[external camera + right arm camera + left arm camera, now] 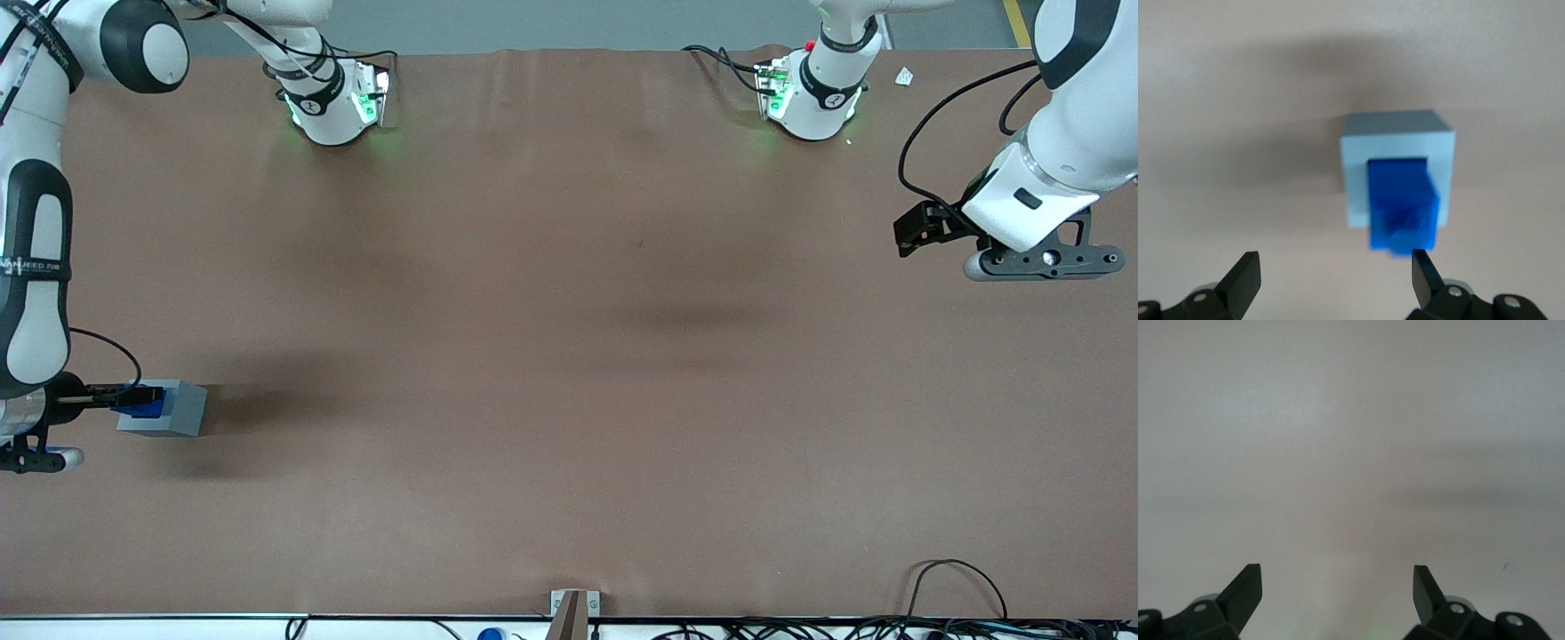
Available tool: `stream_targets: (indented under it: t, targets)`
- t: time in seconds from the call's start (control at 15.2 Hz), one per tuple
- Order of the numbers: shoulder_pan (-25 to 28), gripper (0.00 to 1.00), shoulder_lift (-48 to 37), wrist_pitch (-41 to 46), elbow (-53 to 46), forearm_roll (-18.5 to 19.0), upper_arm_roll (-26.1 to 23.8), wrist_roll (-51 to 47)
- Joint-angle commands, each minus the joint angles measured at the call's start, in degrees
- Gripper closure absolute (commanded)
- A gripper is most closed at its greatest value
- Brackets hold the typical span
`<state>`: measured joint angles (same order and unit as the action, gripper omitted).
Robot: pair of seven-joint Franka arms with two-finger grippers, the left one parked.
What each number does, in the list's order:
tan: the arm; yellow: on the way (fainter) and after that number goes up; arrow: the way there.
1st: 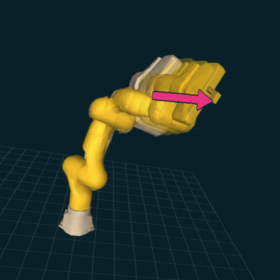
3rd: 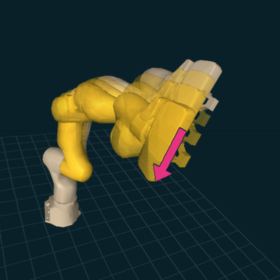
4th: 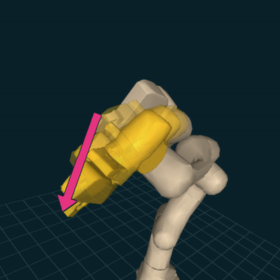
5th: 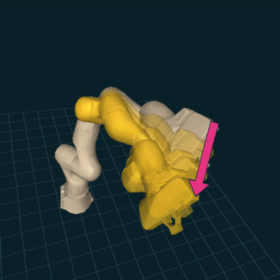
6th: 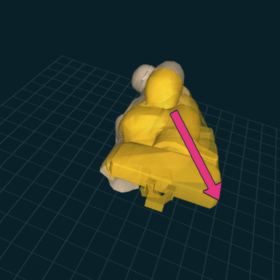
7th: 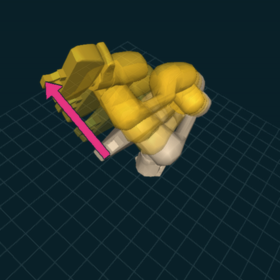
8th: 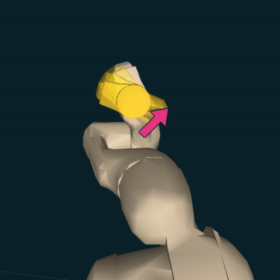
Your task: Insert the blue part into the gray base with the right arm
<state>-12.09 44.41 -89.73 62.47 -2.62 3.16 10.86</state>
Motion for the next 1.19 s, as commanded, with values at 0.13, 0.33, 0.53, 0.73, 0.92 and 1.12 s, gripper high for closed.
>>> stream_targets:
  t: [0.13, 0.33, 0.53, 0.73, 0.92, 1.12]
  targets:
    - [3.1, 0.0, -7.5, 4.7, 1.9, -1.1, -0.5, -3.6]
    - [4.3, 0.0, -11.9, 9.2, 2.0, -3.8, -0.5, -8.6]
    - [7.7, 0.0, -19.2, 10.1, 6.1, -3.4, -0.3, -12.0]
    - [11.1, 0.0, -28.5, 9.2, 12.3, -3.1, -0.3, -15.6]
    - [13.3, 0.0, -37.0, 7.8, 18.1, -3.0, -0.3, -15.5]
    - [14.9, 0.0, -42.8, 7.1, 20.7, -0.9, -0.5, -14.8]
